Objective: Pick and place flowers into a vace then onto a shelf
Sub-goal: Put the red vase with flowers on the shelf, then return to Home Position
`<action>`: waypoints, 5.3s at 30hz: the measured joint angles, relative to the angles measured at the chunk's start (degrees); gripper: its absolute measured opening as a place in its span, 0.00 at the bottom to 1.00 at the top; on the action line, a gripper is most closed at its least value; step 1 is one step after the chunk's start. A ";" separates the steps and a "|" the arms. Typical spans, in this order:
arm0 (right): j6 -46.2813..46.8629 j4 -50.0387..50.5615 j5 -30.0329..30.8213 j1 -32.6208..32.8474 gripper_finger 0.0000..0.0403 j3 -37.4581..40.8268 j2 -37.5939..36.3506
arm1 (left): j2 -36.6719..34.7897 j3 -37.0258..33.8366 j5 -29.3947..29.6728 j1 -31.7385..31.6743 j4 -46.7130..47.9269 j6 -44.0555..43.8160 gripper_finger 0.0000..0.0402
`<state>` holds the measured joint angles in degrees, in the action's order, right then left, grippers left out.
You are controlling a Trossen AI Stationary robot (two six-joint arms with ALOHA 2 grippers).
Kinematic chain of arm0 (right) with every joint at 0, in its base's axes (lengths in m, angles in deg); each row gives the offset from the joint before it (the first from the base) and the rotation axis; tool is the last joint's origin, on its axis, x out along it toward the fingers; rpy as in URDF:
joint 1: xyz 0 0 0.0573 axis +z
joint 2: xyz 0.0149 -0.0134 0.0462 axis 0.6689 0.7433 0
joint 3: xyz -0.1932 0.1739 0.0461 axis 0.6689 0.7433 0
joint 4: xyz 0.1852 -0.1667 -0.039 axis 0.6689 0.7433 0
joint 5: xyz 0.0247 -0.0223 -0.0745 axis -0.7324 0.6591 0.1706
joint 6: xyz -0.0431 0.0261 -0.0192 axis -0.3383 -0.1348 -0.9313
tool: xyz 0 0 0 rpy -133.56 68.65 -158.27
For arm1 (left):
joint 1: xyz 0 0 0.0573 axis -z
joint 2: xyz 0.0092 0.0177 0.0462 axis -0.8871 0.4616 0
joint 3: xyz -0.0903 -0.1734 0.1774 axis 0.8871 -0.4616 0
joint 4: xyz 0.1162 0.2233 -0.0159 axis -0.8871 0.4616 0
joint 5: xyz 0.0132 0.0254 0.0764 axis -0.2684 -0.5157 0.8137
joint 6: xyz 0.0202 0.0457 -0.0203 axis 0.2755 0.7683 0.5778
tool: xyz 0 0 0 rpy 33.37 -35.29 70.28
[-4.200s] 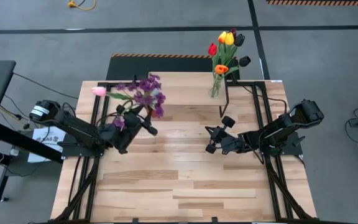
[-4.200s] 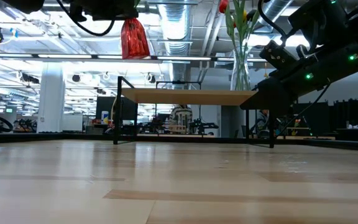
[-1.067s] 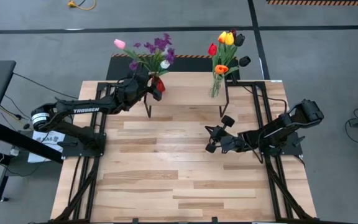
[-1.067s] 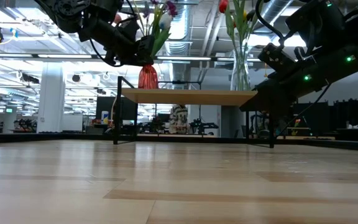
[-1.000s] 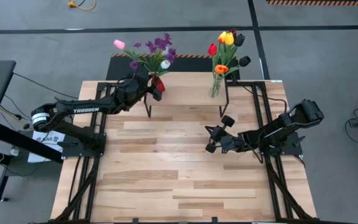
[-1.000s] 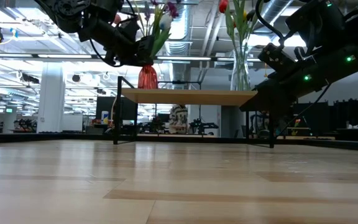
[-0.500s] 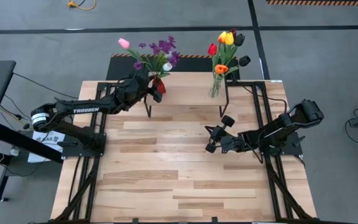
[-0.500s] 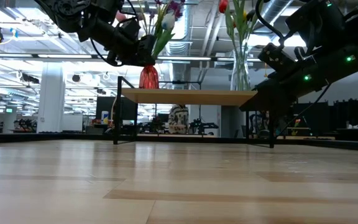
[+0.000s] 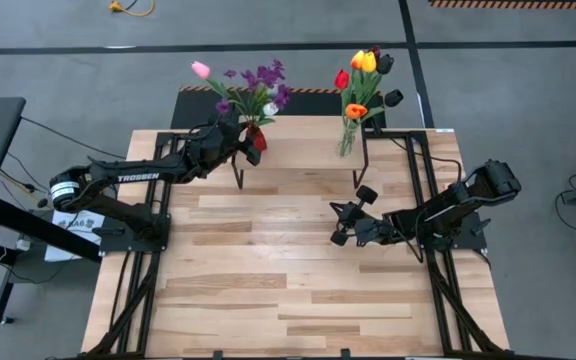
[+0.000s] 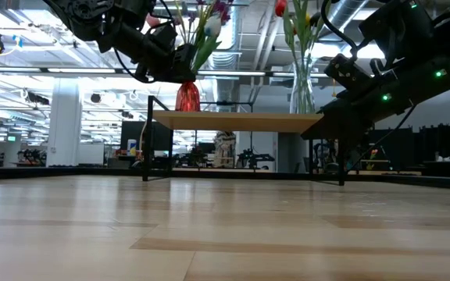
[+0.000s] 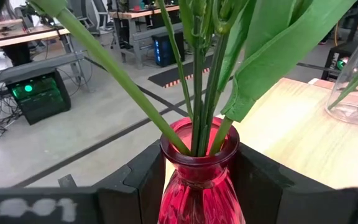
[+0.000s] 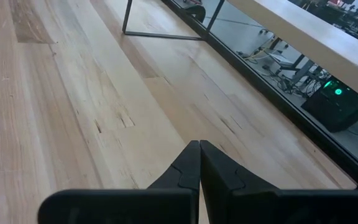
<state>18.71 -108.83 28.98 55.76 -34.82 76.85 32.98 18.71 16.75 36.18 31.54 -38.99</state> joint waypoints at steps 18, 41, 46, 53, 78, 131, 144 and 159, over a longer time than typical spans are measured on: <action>0.00 0.01 -0.08 0.00 0.00 0.00 0.00 | 0.09 -0.09 -1.43 0.02 1.89 -0.12 0.70; 0.47 0.37 -0.20 0.00 0.00 0.02 0.00 | -5.09 -0.07 -2.85 1.70 8.14 -1.32 0.77; 0.57 0.37 -0.20 0.32 0.00 0.02 0.00 | -7.61 -0.07 -2.94 2.81 12.71 -2.78 0.77; 0.27 0.02 -0.13 1.25 0.00 0.02 0.00 | -13.25 -0.07 -6.97 6.41 19.44 -6.02 0.77; -9.08 -5.48 7.07 9.96 0.00 -0.05 -3.72 | -32.27 -24.73 8.19 47.37 -5.93 -7.02 0.77; -9.13 31.11 -17.66 29.70 0.00 20.49 -86.02 | -75.02 -42.84 -23.97 32.54 16.52 -1.40 0.77; -10.82 31.40 -30.95 29.11 0.00 20.65 -85.70 | -74.99 -42.97 -24.21 32.54 18.96 -1.05 0.77; -9.16 31.79 -31.59 23.85 0.00 20.65 -83.46 | -74.73 -43.10 -23.81 32.59 19.33 -1.50 0.77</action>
<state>9.56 -77.04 -2.62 79.62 -14.17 -6.61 -41.75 -24.39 -7.07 68.77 50.87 -40.49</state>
